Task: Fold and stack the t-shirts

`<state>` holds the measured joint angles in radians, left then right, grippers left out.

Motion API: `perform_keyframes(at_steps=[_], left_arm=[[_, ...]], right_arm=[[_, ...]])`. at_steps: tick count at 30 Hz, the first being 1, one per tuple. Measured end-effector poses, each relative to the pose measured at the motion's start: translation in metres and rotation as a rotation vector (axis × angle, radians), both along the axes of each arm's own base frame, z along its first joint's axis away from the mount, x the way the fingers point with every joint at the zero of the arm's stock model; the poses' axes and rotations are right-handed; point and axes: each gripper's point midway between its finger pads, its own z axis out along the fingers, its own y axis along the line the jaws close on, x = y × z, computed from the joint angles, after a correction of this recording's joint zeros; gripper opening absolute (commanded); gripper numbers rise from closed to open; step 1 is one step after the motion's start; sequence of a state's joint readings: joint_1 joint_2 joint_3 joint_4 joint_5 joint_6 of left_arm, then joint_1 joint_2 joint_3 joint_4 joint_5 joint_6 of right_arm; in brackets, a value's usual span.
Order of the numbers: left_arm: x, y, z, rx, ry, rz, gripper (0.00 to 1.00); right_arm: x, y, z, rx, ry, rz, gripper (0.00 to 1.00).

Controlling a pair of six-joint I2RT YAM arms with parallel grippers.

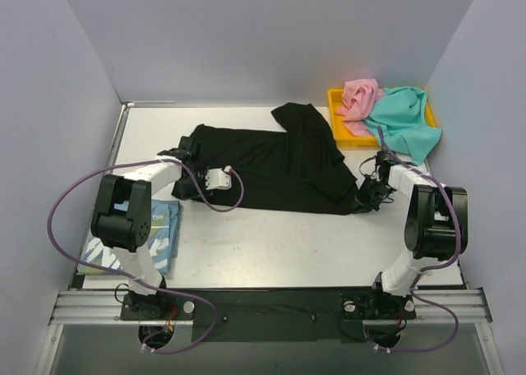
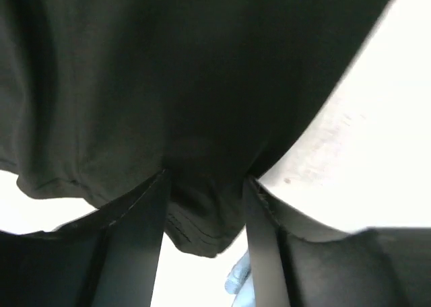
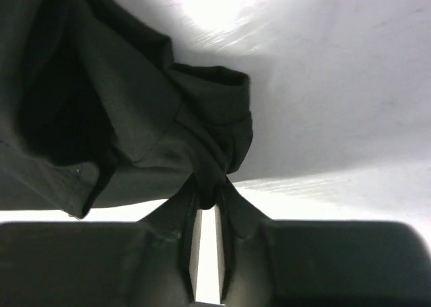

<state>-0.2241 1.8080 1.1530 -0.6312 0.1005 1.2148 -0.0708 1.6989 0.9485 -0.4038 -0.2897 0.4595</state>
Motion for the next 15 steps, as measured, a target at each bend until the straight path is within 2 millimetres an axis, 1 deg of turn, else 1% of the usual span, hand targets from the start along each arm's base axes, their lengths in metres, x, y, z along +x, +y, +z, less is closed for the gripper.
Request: perform_keyframes(at_steps=[2, 5, 8, 10, 12, 15], left_arm=[[0.007, 0.000, -0.002, 0.020, -0.030, -0.007, 0.00], [0.015, 0.001, -0.004, 0.044, -0.061, -0.021, 0.00], [0.009, -0.006, -0.003, 0.038, -0.044, -0.036, 0.00], [-0.005, -0.016, 0.000, 0.022, -0.005, -0.058, 0.00], [-0.025, -0.029, 0.009, 0.009, 0.026, -0.087, 0.00], [-0.062, -0.048, 0.030, -0.021, 0.067, -0.131, 0.00]], right_arm=[[0.001, -0.004, -0.001, 0.014, -0.004, -0.036, 0.00], [0.000, -0.018, 0.001, 0.020, -0.016, -0.106, 0.00], [-0.005, -0.032, 0.008, 0.014, -0.033, -0.164, 0.00], [-0.009, -0.040, 0.014, 0.001, -0.042, -0.190, 0.00], [-0.017, -0.047, 0.019, -0.014, -0.053, -0.217, 0.00], [-0.039, -0.061, 0.027, -0.027, -0.068, -0.302, 0.00]])
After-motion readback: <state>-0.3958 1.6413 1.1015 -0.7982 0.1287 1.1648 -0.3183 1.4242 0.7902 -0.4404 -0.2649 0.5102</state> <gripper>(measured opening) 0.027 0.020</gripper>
